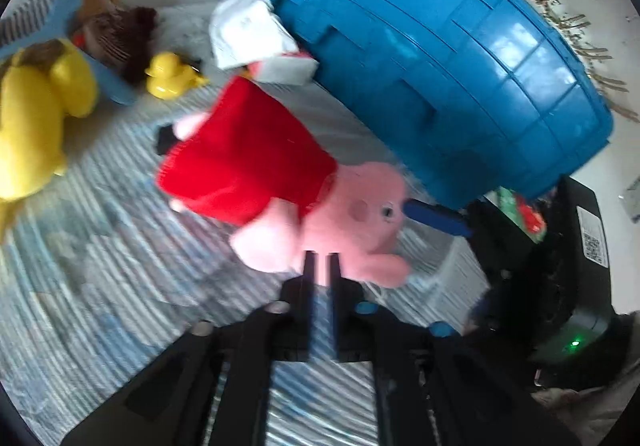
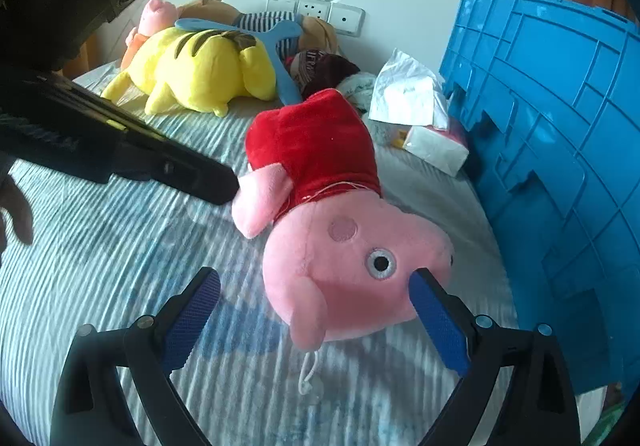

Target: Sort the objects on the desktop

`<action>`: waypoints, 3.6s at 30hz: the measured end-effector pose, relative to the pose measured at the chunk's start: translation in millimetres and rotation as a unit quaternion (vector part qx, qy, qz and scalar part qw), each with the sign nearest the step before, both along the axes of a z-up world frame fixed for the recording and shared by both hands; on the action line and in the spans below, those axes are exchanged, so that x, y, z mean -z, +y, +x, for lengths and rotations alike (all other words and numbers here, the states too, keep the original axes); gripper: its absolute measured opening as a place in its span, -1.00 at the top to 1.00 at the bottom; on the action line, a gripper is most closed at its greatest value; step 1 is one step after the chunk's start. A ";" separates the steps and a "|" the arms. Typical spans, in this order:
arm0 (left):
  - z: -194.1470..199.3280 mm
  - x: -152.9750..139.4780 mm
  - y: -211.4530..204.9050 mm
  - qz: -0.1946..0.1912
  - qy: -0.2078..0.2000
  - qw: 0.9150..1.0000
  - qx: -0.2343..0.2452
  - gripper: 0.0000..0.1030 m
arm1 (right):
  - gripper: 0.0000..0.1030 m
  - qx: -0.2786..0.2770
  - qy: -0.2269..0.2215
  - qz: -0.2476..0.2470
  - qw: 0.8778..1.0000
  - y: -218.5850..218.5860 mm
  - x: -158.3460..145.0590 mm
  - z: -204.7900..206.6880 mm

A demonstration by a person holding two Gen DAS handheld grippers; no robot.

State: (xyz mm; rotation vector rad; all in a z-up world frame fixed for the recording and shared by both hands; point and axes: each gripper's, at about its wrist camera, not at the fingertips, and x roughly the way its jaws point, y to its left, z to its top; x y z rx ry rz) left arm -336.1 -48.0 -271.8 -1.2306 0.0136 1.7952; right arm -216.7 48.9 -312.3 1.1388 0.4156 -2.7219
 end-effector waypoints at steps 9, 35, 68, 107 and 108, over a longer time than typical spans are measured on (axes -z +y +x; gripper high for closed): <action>-8.2 -2.3 -2.0 -0.028 0.032 0.999 -0.026 -1.00 | -0.99 -0.013 0.011 0.001 1.000 -7.3 14.7 -22.1; -112.0 -7.6 90.0 -0.036 0.059 0.994 0.080 -1.00 | -0.99 0.085 -0.014 -0.065 0.994 29.6 96.7 -127.1; -70.9 11.2 77.7 -0.091 0.106 0.988 0.059 -0.87 | -0.13 0.052 -0.036 -0.121 0.991 37.8 37.4 -118.3; 10.3 -34.2 64.6 -0.030 0.065 0.994 0.082 -0.42 | 0.27 -0.024 0.020 -0.021 0.999 51.1 -100.8 -19.6; 12.3 -27.8 69.2 -0.031 0.060 0.994 0.082 -0.42 | 0.30 -0.021 0.013 -0.019 0.999 52.1 -96.6 -20.4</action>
